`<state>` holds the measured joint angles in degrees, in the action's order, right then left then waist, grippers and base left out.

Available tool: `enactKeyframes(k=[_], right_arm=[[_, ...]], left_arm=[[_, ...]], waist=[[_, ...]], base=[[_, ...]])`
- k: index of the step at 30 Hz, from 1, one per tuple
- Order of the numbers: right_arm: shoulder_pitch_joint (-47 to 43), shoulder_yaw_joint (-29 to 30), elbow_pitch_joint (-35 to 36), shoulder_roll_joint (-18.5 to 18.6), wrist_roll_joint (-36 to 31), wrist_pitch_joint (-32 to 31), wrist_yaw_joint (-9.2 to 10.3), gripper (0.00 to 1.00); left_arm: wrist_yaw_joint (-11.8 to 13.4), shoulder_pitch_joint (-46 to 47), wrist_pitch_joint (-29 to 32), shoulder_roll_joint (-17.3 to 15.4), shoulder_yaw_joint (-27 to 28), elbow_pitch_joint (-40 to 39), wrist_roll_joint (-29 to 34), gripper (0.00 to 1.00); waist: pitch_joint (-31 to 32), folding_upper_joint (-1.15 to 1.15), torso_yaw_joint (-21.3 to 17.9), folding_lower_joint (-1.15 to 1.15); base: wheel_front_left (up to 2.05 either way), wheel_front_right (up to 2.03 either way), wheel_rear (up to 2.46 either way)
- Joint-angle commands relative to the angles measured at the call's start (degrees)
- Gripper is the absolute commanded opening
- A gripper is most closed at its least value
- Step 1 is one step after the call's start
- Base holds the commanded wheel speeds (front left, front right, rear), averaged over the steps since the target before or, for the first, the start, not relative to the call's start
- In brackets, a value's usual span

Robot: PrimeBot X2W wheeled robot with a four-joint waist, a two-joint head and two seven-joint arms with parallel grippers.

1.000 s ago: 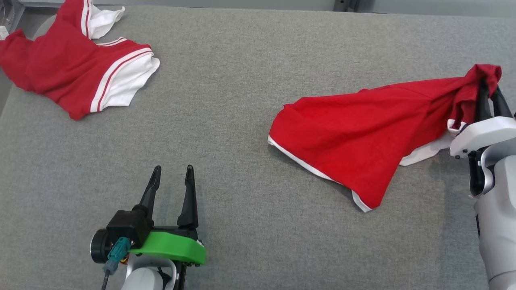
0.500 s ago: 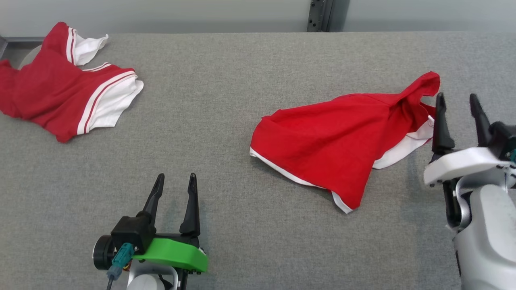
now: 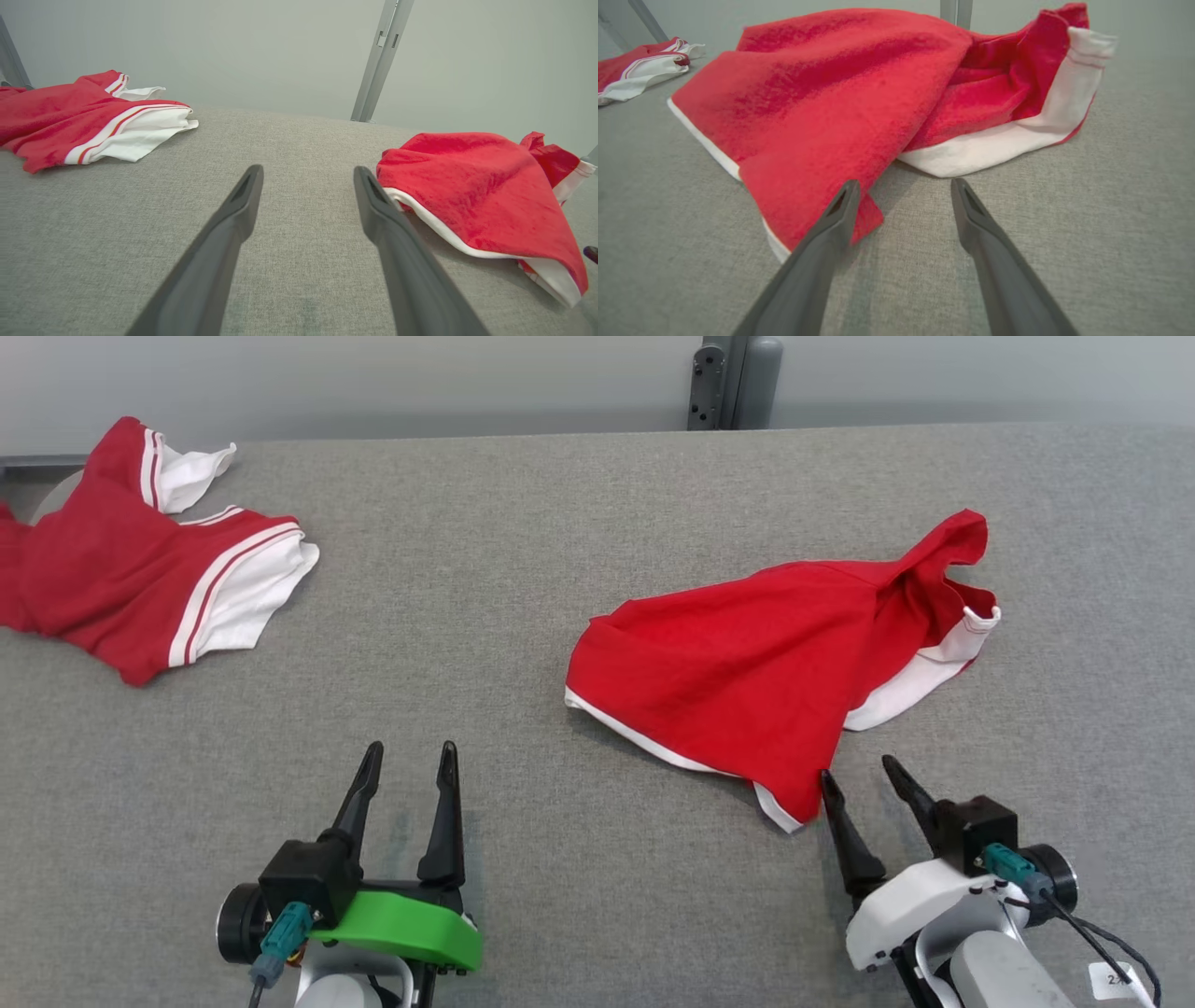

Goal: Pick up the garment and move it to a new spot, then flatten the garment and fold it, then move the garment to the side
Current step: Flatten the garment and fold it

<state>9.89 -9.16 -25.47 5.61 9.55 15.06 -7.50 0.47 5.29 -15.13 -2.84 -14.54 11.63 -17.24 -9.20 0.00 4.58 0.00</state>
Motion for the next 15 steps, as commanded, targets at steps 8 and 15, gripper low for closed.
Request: enactKeyframes(k=[8,15], right_arm=[[3.01,-3.96,-4.72,-0.68,2.08,0.18,0.02,0.75],[5.62,-5.01,-4.32,-0.65,2.42,0.18,0.02,0.0]], left_arm=[[0.26,0.59,-0.03,-0.09,0.31,-0.1,-0.12,1.0],[0.48,0.59,-0.03,-0.09,0.7,-0.09,-0.17,1.0]], waist=[[-1.08,0.0,2.63,0.0],[-1.15,0.0,3.51,0.0]], base=[[0.0,0.0,0.0],[0.0,0.0,0.0]])
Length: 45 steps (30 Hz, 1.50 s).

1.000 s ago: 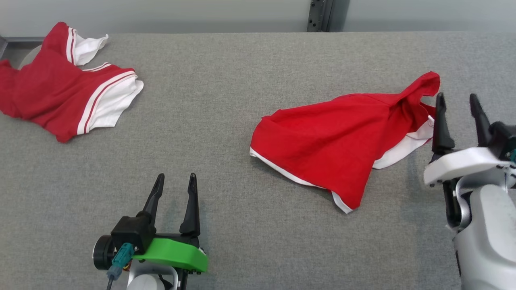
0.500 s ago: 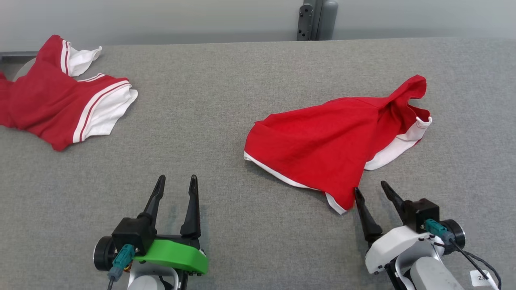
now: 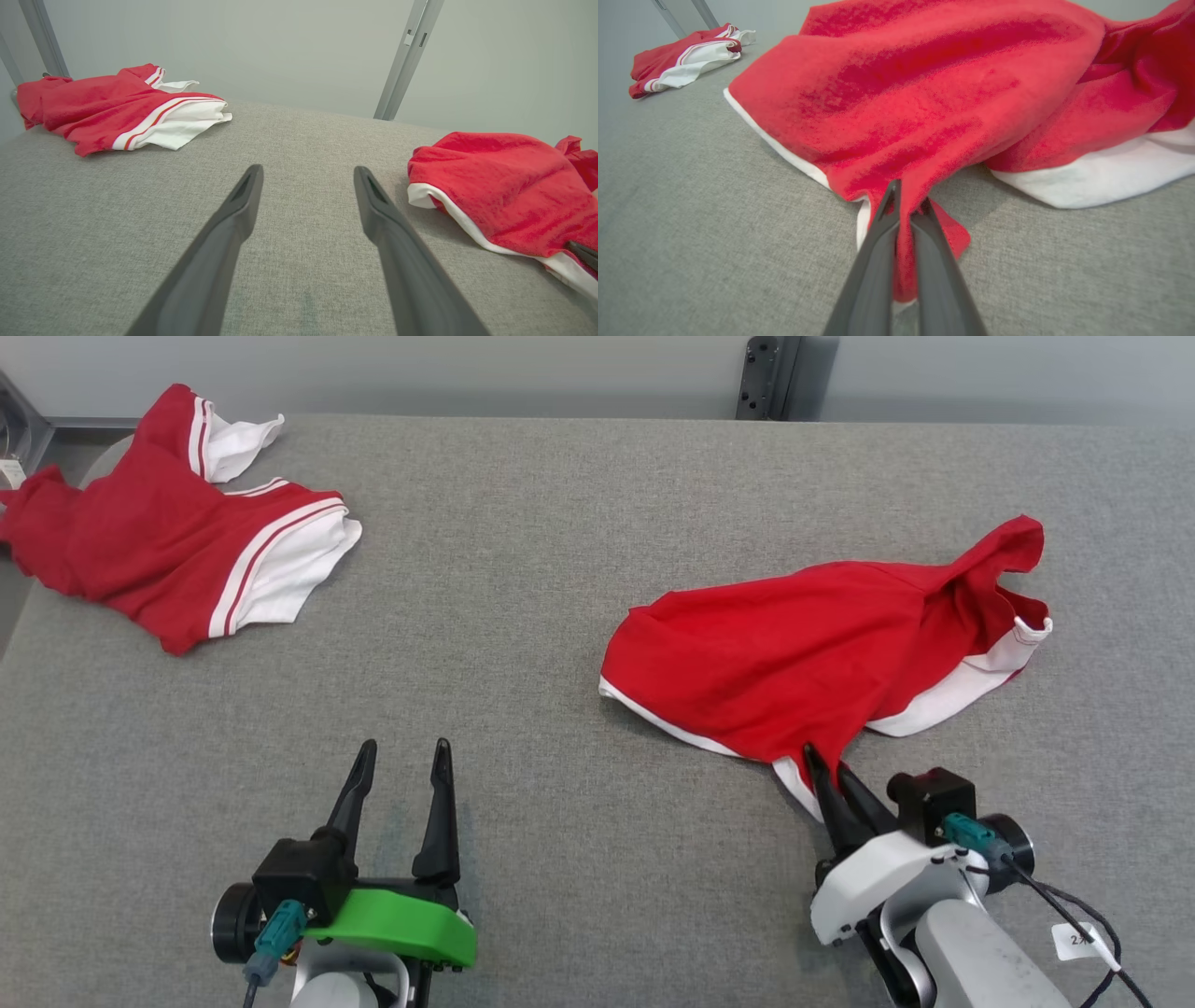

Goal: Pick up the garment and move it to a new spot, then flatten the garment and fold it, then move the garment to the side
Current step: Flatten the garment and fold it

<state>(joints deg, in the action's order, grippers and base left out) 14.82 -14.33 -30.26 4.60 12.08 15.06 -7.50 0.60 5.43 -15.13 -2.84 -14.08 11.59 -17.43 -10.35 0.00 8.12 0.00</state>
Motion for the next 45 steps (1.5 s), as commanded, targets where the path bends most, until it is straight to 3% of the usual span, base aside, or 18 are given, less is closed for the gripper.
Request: enactKeyframes(k=[1,7,11,19,28,45], right_arm=[[0.81,0.43,1.61,0.52,-0.27,0.18,0.02,0.0],[0.92,2.32,11.36,1.42,-1.26,0.18,0.02,0.0],[2.95,3.0,13.4,3.03,-1.79,0.18,0.02,0.0],[9.68,9.54,6.93,8.09,-3.85,-0.41,0.02,0.0],[11.37,18.55,0.71,13.19,-7.79,-2.8,0.02,0.0],[10.7,23.33,-8.17,13.04,-13.07,-1.25,0.03,0.0]], left_arm=[[0.4,0.36,-0.03,-0.09,0.3,-0.08,0.04,1.0],[0.36,0.05,-0.03,-0.09,0.69,-0.37,0.03,1.0],[0.21,0.55,-0.03,-0.09,0.21,-0.28,-0.21,1.0],[0.65,1.38,-0.03,-0.1,-1.15,-0.31,-1.31,1.0],[0.88,1.68,-0.03,-0.1,-0.9,-0.69,-1.83,1.0],[0.48,1.96,-0.03,-0.1,-1.0,-0.39,-0.85,1.0]], waist=[[0.01,0.0,-0.08,0.0],[0.05,0.0,-1.29,0.0],[-0.12,0.0,-1.65,0.0],[-1.35,0.0,0.64,0.0],[-2.4,0.0,2.55,0.0],[-2.66,0.0,-0.45,0.0]], base=[[0.0,0.0,0.0],[0.0,0.0,0.0],[0.0,0.0,0.0],[0.0,0.0,0.0],[0.0,0.0,0.0],[0.0,0.0,0.0]])
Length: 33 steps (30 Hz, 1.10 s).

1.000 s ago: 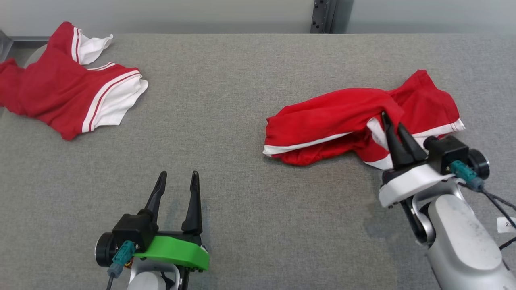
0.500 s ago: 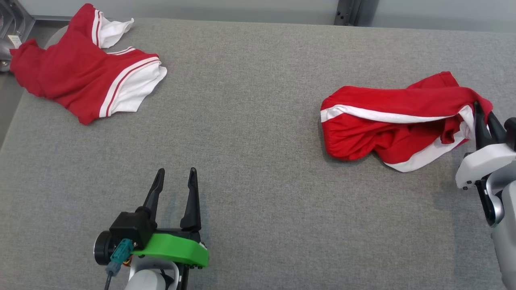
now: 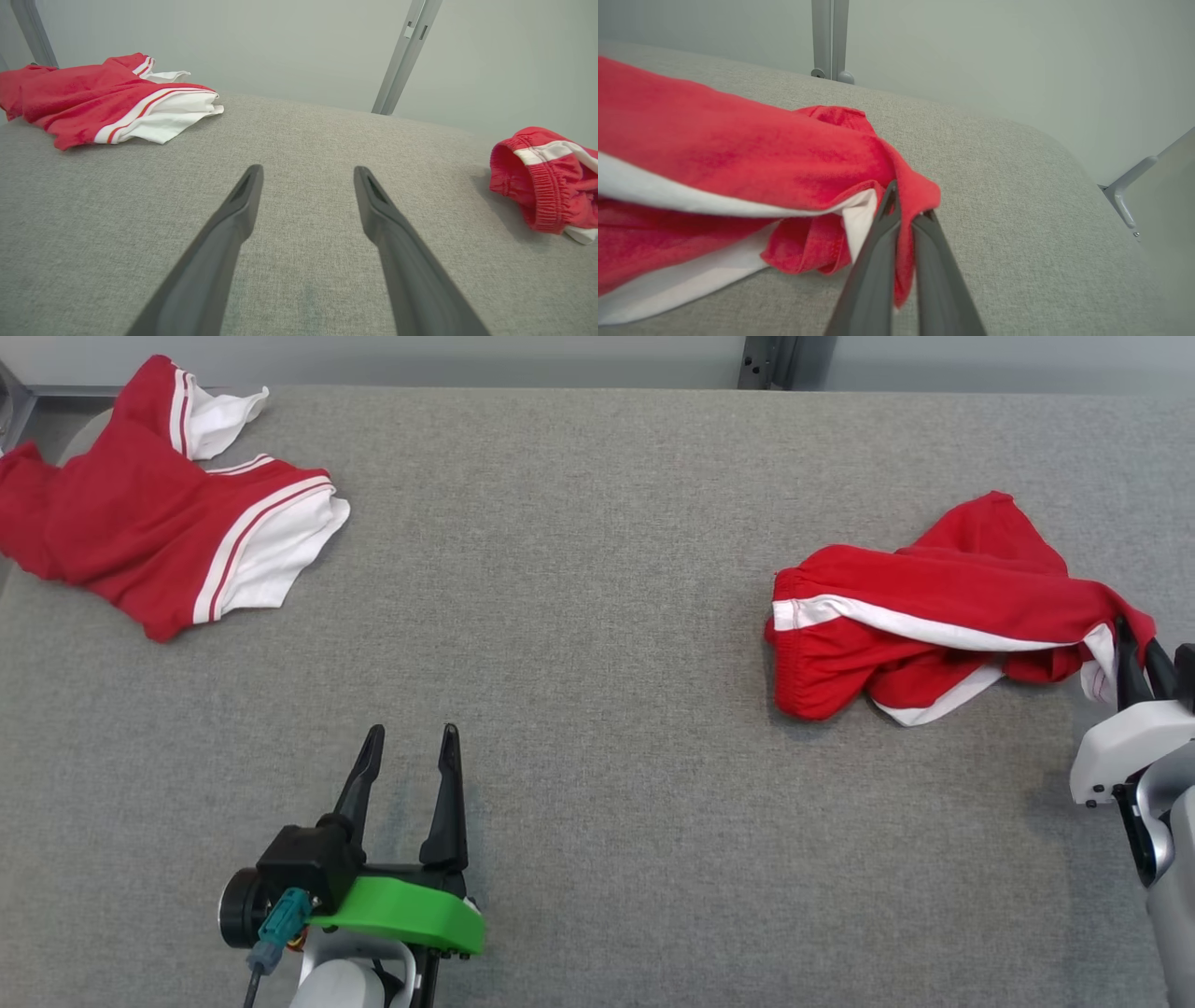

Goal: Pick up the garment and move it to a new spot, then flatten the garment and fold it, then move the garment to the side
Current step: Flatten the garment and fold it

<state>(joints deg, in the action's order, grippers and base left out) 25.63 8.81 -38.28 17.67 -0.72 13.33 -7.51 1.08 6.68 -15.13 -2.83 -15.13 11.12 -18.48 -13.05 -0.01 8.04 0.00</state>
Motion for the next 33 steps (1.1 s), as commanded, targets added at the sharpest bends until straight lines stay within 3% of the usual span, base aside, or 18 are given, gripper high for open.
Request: enactKeyframes(k=[1,2,5,7,8,9,18,33], right_arm=[[-0.05,0.38,-0.34,-0.14,-0.47,0.57,0.04,0.0],[-0.1,0.49,-0.59,-0.24,-0.65,0.68,0.04,0.09],[-0.38,0.8,-1.49,-0.63,-0.86,0.97,0.04,0.18],[-0.56,1.21,-2.06,-0.83,-1.25,1.13,0.04,0.34],[-0.61,1.5,-2.22,-1.01,-1.3,1.29,0.04,0.91],[-0.7,1.7,-2.41,-1.22,-1.32,1.44,0.04,1.0],[-4.03,4.26,-0.17,-3.48,-1.11,1.92,0.03,1.0],[-15.21,4.13,10.82,-9.03,2.17,1.89,0.03,1.0]], left_arm=[[-0.06,0.72,-0.03,-0.11,0.02,0.13,0.23,1.0],[-0.1,0.72,-0.03,-0.11,-0.01,0.17,0.3,1.0],[-0.21,0.7,-0.03,-0.11,-0.07,0.29,0.44,1.0],[-0.33,0.67,-0.03,-0.11,-0.08,0.39,0.51,1.0],[-0.43,0.65,-0.03,-0.11,-0.09,0.48,0.56,1.0],[-0.5,0.6,-0.03,-0.11,-0.11,0.55,0.63,1.0],[-0.93,-0.48,-0.03,-0.12,-0.36,1.29,1.21,1.0],[-1.33,-1.74,-0.03,-0.12,-1.19,1.85,1.5,1.0]], waist=[[0.06,0.01,-0.64,0.0],[0.1,0.01,-0.92,0.0],[0.24,0.01,-1.71,0.0],[0.39,0.01,-2.3,0.0],[0.48,0.01,-2.58,0.0],[0.58,0.01,-2.86,0.0],[2.13,0.01,-5.05,0.0],[4.26,0.01,-7.1,0.0]], base=[[0.0,0.0,0.0],[0.0,0.0,0.0],[0.0,0.0,0.0],[0.0,0.0,0.0],[0.0,0.0,0.0],[0.0,0.0,0.0],[0.0,0.0,0.0],[0.0,0.0,0.0]])
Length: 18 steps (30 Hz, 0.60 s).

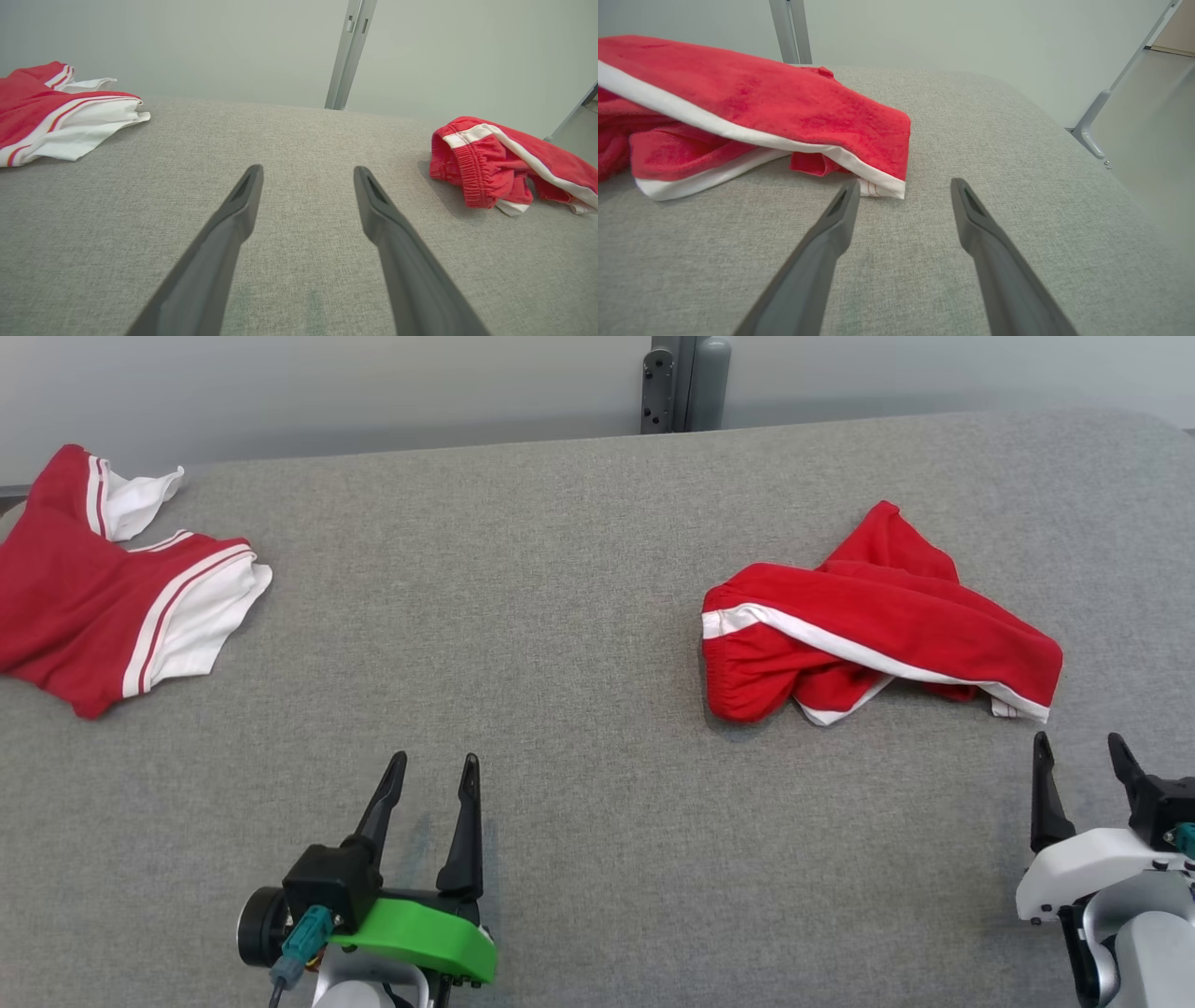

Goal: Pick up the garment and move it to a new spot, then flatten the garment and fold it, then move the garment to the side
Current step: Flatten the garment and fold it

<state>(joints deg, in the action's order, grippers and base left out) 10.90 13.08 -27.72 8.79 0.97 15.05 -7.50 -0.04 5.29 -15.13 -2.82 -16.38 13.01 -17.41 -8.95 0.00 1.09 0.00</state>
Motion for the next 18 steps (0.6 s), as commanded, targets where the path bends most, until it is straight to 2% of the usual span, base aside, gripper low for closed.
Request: enactKeyframes(k=[1,10,14,18], right_arm=[[-0.61,-0.42,0.61,-0.56,0.66,0.18,0.02,1.0],[0.92,-2.75,4.65,-2.59,1.77,0.18,0.02,1.0],[2.0,-4.43,7.18,-3.46,2.02,0.19,0.02,1.0],[3.04,-6.19,9.79,-4.32,2.53,0.18,0.02,1.0]], left_arm=[[-0.34,-0.37,-0.03,-0.13,-0.05,0.02,0.39,1.0],[-3.31,5.43,-0.03,-0.13,-5.16,3.63,-1.31,1.0],[-4.51,10.63,0.01,-0.17,-10.62,7.78,-5.77,1.0],[-4.89,15.38,0.87,-0.22,-15.79,12.59,-13.17,1.0]], waist=[[0.23,0.0,-0.24,0.0],[-0.76,0.0,-2.59,0.0],[-1.88,0.0,-5.14,0.0],[-3.17,0.0,-8.58,0.0]], base=[[0.0,0.0,0.0],[0.0,0.0,0.0],[0.0,0.0,0.0],[0.0,0.0,0.0]])
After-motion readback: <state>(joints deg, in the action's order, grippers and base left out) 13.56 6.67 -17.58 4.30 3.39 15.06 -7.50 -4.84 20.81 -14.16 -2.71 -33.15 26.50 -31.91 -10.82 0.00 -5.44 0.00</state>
